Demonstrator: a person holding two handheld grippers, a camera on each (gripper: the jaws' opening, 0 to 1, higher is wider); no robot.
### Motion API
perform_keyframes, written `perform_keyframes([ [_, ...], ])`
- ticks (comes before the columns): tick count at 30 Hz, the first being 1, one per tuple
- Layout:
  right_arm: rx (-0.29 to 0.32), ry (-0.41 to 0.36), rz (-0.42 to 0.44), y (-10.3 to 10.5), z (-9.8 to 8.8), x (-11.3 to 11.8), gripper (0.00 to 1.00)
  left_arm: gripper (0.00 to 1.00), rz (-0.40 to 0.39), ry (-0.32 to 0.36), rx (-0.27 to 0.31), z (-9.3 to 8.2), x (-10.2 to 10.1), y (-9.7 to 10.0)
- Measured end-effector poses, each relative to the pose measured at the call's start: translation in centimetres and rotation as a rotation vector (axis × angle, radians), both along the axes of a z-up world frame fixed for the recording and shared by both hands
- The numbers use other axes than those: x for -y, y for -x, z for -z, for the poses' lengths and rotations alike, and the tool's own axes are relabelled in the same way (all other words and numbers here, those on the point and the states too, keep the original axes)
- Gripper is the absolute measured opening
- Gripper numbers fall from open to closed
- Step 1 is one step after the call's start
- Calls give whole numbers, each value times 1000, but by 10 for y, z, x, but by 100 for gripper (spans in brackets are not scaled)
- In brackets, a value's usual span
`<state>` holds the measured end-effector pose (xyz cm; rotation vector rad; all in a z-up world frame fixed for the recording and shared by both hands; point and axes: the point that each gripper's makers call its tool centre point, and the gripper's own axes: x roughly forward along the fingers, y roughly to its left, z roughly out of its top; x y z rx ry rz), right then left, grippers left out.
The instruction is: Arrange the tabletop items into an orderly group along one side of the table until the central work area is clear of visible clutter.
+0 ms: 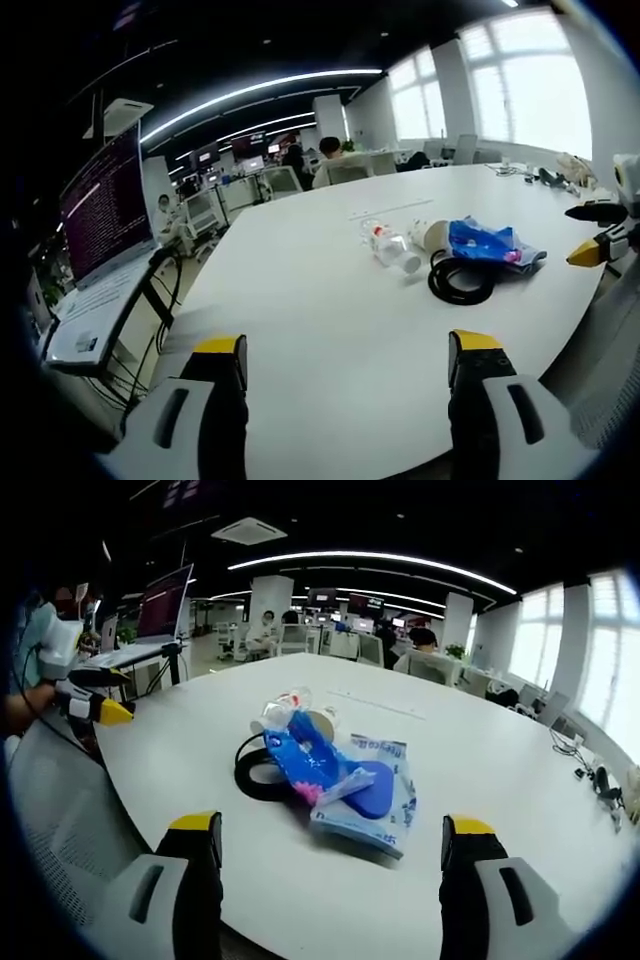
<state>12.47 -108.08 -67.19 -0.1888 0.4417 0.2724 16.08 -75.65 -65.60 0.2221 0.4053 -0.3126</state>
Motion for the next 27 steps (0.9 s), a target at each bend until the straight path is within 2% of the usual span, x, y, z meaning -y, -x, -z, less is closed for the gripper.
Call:
perform_keyframes([
  [14, 4, -12, -18, 0, -2, -4, 90, 79, 14, -2, 30, -5, 1, 0],
  [20, 22, -26, -21, 0, -6, -5, 90, 85, 34, 0, 39, -7, 4, -1],
  [24, 36, -46, -22, -1, -11, -4, 90, 90, 46, 49, 30, -13, 4, -1],
  [27, 0, -29, 11, 0, -8, 1, 90, 92, 58, 77, 37, -19, -2, -5],
])
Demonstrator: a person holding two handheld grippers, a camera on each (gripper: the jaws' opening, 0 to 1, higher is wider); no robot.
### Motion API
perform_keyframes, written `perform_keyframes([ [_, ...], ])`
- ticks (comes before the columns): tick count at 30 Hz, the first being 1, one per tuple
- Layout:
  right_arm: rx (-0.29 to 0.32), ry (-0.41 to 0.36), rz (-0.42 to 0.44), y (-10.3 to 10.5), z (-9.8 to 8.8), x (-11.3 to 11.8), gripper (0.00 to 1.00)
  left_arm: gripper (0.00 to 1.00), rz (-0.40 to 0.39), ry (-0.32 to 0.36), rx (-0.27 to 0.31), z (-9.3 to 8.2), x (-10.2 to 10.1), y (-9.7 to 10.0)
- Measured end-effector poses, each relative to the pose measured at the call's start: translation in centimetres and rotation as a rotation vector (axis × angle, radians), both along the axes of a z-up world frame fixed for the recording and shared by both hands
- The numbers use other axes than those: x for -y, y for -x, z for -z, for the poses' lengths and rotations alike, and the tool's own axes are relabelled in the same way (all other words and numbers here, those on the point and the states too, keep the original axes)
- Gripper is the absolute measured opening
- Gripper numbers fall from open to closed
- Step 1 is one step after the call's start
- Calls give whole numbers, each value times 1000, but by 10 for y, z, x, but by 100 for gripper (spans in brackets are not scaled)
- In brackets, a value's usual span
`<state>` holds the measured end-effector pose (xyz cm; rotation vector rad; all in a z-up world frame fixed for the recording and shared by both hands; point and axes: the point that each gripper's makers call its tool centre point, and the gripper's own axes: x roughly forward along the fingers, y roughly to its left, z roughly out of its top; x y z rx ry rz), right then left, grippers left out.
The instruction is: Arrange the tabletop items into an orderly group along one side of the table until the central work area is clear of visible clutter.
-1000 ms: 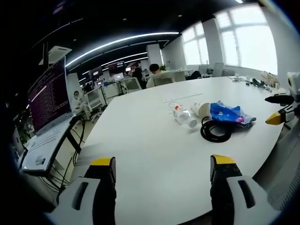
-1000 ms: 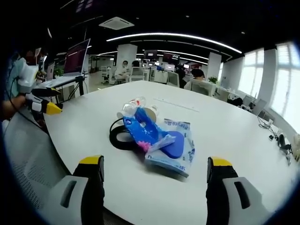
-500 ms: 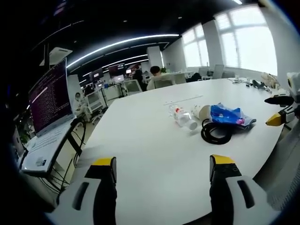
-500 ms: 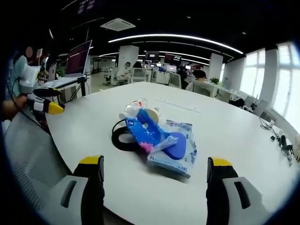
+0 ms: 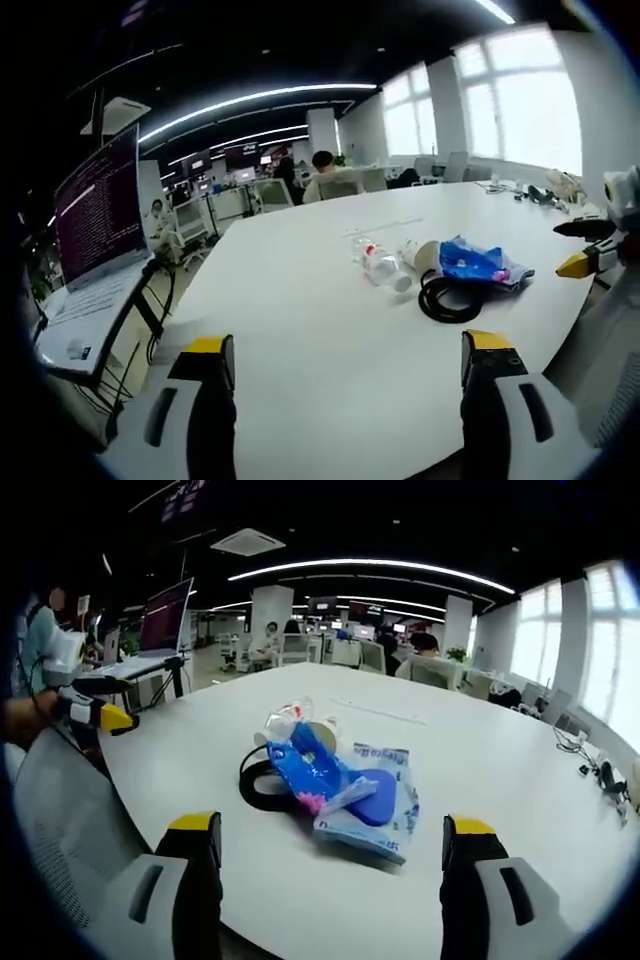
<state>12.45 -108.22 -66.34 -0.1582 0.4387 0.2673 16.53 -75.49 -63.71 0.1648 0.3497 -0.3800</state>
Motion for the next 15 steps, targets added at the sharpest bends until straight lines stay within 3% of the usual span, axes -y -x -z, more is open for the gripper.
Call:
perform_keyframes([
  [8, 45, 18, -5, -7, -21, -4, 90, 93, 26, -7, 6, -8, -7, -13],
  [12, 56, 77, -58, -13, -28, -12, 90, 96, 37, 11, 22, -18, -7, -19],
  [15, 46, 38, -76, -18, -30, -19, 90, 97, 54, 18, 26, -24, -6, -22],
])
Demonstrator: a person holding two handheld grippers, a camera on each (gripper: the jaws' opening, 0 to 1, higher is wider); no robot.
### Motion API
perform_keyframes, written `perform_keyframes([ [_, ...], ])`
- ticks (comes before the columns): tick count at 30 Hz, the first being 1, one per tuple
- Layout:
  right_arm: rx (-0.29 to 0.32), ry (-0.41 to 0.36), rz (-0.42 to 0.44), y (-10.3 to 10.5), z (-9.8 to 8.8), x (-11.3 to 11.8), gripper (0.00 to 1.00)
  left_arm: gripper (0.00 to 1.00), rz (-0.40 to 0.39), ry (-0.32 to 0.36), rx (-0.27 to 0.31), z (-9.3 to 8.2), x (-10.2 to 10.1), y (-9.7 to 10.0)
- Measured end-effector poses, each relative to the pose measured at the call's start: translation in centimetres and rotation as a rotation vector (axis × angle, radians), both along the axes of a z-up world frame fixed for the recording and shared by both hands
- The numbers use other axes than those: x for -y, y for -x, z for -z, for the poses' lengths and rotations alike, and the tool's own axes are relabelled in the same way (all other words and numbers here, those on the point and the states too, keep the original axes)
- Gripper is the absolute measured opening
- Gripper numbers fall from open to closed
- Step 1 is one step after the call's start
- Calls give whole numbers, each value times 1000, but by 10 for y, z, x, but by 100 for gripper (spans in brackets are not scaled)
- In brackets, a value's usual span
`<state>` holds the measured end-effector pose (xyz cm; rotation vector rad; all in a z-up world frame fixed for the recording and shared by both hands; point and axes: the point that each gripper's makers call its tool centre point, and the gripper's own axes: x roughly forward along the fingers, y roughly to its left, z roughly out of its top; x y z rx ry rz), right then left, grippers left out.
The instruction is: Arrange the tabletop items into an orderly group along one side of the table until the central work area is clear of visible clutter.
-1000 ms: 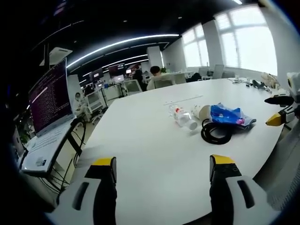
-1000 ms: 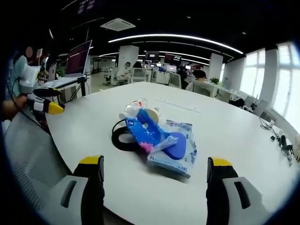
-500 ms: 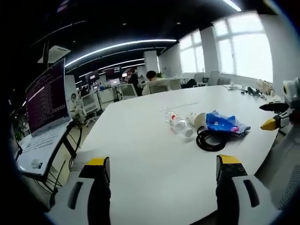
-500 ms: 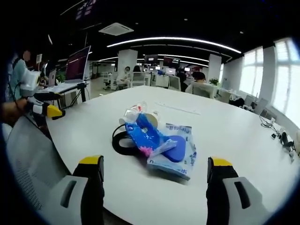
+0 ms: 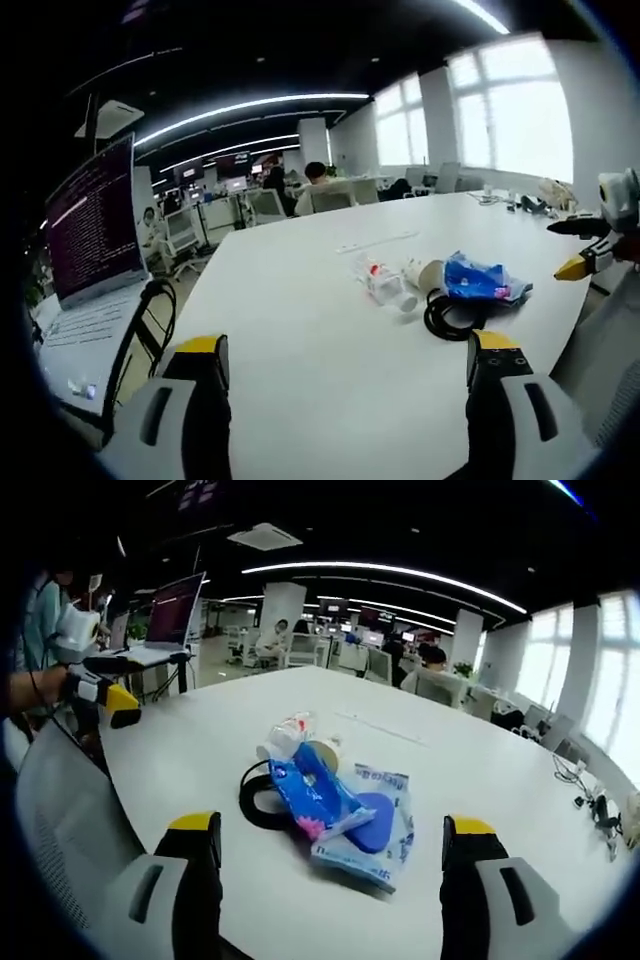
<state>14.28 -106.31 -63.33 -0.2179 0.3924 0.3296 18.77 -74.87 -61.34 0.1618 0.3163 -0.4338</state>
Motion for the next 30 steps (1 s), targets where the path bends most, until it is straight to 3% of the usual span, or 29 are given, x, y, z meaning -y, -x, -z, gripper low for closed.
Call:
perform_keyframes([
  [10, 9, 43, -75, -24, -3, -19, 90, 97, 38, -18, -36, 0, 1, -7],
  [19, 31, 62, -148, -48, -2, -38, 89, 97, 74, -54, -27, -1, 9, -17],
  [30, 19, 81, -254, -73, 11, -60, 87, 97, 87, -78, -25, 3, 12, -25],
])
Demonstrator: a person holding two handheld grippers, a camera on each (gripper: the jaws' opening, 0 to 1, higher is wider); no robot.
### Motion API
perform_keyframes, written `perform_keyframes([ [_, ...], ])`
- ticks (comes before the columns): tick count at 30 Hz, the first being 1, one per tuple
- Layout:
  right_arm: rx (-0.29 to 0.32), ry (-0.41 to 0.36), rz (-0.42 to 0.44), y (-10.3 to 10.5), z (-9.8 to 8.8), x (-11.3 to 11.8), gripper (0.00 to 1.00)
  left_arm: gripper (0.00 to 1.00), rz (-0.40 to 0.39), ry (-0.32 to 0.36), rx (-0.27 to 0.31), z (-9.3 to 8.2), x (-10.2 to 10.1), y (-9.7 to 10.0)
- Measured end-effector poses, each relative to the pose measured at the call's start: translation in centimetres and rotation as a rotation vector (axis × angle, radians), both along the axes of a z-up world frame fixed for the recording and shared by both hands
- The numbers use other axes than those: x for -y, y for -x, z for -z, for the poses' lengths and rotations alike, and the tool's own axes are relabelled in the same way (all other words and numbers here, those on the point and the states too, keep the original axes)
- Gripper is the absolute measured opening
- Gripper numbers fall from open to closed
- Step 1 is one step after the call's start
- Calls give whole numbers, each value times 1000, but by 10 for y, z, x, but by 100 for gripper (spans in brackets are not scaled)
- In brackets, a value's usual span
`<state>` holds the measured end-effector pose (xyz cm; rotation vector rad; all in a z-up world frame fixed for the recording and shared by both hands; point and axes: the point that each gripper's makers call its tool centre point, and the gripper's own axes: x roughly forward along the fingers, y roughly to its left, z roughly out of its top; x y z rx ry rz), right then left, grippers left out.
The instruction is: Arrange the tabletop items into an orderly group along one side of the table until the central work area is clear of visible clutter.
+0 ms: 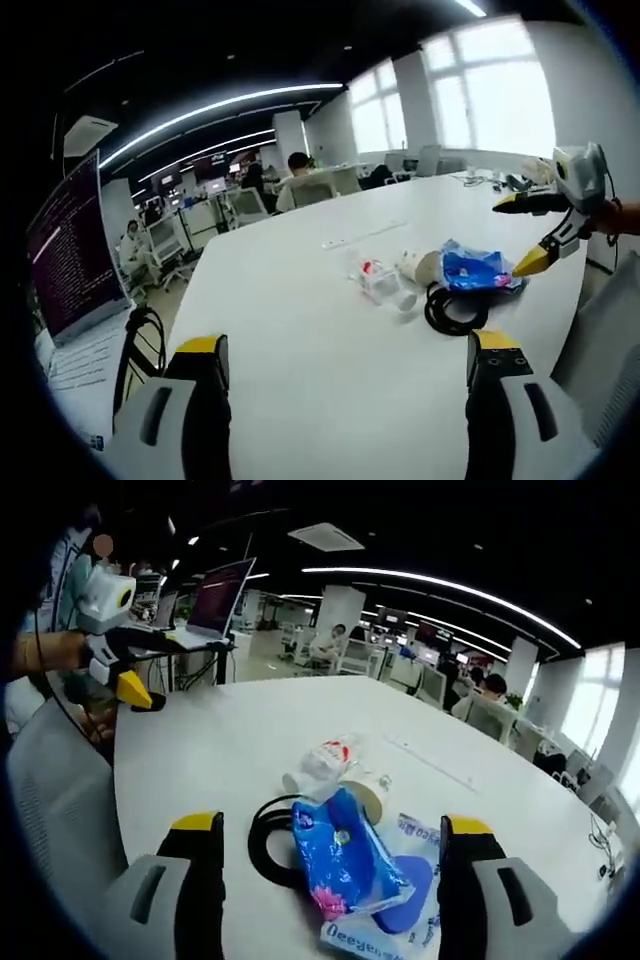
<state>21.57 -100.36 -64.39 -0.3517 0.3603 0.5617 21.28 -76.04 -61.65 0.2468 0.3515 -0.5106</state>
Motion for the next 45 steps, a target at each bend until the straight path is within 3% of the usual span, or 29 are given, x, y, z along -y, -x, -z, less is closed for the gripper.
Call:
perform_keyframes([
  [10, -13, 35, -65, -21, 18, -14, 84, 96, 2, 21, -17, 8, 4, -9],
  [19, 15, 32, -107, -40, 20, -27, 77, 96, 9, 50, 28, 7, 10, -23],
  [37, 30, -57, -64, -71, 22, -64, 66, 97, -2, 60, 9, 25, 9, -37],
  [39, 24, -66, -61, -73, 24, -68, 66, 97, -1, 72, 12, 27, 9, -38],
  [42, 7, -68, -56, -74, 29, -75, 64, 97, -22, 132, -29, 35, 6, -40],
  [45, 18, -20, -58, -73, 34, -81, 62, 96, -43, 161, -41, 38, 0, -42],
])
